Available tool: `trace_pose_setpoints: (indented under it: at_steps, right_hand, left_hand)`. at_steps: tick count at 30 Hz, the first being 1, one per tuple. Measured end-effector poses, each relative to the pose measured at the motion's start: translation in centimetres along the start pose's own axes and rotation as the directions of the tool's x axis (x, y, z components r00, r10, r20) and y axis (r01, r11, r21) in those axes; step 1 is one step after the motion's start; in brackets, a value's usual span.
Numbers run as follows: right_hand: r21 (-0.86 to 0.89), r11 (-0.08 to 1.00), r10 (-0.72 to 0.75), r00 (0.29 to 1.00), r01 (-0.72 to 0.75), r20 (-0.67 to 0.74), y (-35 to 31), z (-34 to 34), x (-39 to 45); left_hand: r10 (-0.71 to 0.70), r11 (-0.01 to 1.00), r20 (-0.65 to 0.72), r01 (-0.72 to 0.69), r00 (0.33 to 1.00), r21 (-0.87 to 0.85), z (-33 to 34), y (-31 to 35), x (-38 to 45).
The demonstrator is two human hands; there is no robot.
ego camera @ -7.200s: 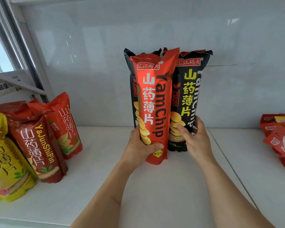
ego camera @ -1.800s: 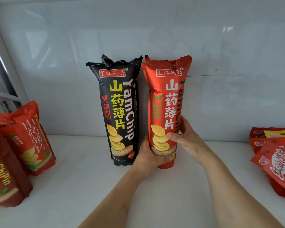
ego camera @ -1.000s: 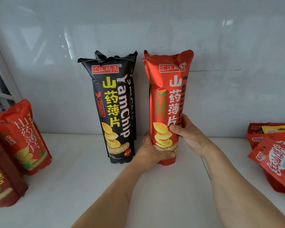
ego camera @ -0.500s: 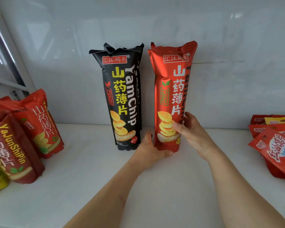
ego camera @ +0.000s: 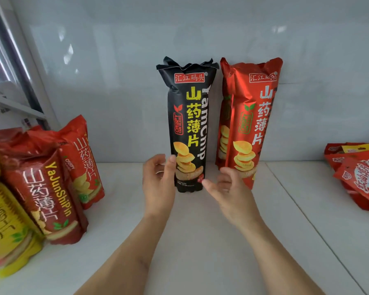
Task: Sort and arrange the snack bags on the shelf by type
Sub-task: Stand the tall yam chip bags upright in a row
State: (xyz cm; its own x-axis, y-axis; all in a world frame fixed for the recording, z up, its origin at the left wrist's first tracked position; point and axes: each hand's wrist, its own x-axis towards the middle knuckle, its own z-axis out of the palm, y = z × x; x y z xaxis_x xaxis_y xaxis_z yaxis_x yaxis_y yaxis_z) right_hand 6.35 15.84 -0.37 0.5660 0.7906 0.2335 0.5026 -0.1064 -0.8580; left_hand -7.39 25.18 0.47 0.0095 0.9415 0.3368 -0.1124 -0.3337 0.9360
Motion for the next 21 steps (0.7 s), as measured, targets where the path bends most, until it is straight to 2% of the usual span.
trace_pose_setpoints:
  at_steps: [2, 4, 7, 9, 13, 17, 21]
  right_hand:
    - [-0.010, 1.000, 0.001, 1.000, -0.001, 0.000, -0.2, 2.3, 0.6]
    - [0.000, 1.000, 0.009, 1.000, -0.009, -0.013, -0.3, 4.0, 1.2]
    - [0.012, 1.000, 0.011, 0.999, -0.010, -0.044, -0.2, 5.7, 2.6]
    - [0.053, 0.999, 0.002, 0.998, 0.001, -0.057, 0.0, 6.2, 3.4]
    - [0.140, 0.988, -0.056, 0.993, 0.070, -0.100, 0.5, 6.3, 4.3]
    - [0.127, 0.988, -0.061, 0.984, 0.083, -0.165, 0.7, 6.6, 4.3]
    - [0.133, 0.988, -0.058, 0.983, 0.082, -0.173, 0.8, 6.7, 4.4]
  left_hand:
    - [-0.109, 0.993, 0.025, 0.110, 0.994, -0.049, -0.1, -0.4, 1.9]
    - [-0.192, 0.980, 0.146, 0.198, 0.970, -0.027, -0.1, -1.3, 3.4]
    - [-0.164, 0.976, 0.350, 0.204, 0.922, -0.079, 0.1, -1.8, 4.0]
    - [-0.137, 0.975, 0.411, 0.195, 0.901, -0.103, 0.5, -2.4, 4.3]
    - [-0.157, 0.976, 0.425, 0.206, 0.892, -0.072, 0.7, -3.8, 5.0]
    - [-0.113, 0.987, 0.475, 0.152, 0.873, -0.045, 0.8, -4.5, 5.5]
    - [-0.062, 0.995, 0.408, 0.090, 0.911, -0.050, 1.1, -4.8, 6.4]
